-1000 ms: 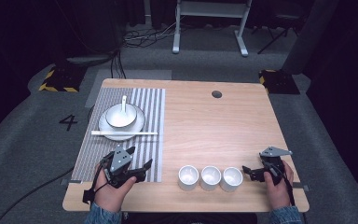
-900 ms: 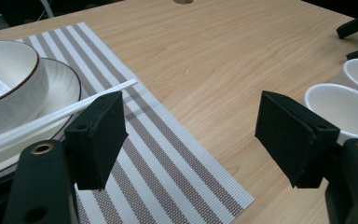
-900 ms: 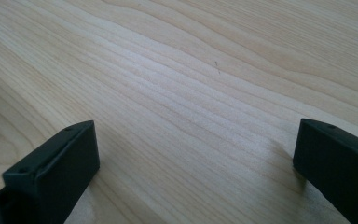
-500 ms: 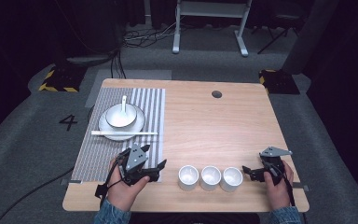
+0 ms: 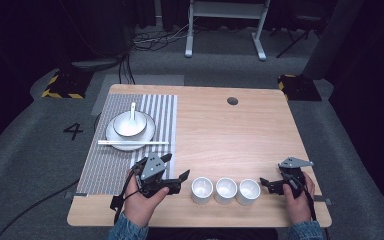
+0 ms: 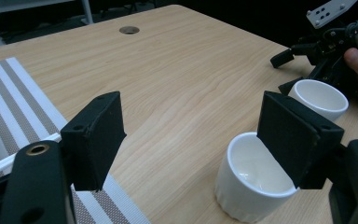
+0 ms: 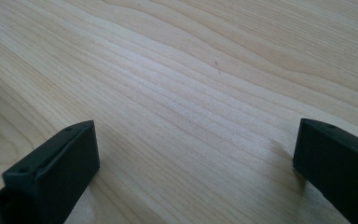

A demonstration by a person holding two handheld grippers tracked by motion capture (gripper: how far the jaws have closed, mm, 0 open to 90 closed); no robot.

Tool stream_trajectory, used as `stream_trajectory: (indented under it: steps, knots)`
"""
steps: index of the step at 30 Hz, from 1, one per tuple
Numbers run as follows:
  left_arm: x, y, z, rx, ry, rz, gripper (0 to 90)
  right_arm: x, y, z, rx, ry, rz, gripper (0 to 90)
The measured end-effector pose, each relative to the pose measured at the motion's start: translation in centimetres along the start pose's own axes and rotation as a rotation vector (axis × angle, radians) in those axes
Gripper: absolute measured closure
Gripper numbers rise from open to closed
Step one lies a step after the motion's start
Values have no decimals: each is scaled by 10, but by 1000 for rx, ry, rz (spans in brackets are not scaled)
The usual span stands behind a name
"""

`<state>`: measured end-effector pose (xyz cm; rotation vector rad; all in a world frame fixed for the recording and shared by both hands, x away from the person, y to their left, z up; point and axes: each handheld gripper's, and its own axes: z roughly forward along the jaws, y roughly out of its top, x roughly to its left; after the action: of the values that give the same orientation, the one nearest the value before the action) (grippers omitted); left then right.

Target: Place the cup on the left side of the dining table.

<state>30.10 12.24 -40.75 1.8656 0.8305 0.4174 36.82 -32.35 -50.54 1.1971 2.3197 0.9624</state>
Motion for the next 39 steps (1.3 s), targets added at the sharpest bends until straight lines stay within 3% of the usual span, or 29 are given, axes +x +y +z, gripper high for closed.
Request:
stream_trajectory:
  steps: [10,12,22,28,39]
  knots:
    - [-11,5,20,23,18,41,216,0,0,0,0,0,0,3]
    - [-15,6,24,36,35,69,209,0,0,0,0,0,0,3]
    - [-29,3,42,57,-22,76,188,0,0,0,0,0,0,3]
    - [-35,-1,50,54,-40,46,184,0,0,0,0,0,0,3]
    - [-46,-15,66,128,-76,50,165,0,0,0,0,0,0,3]
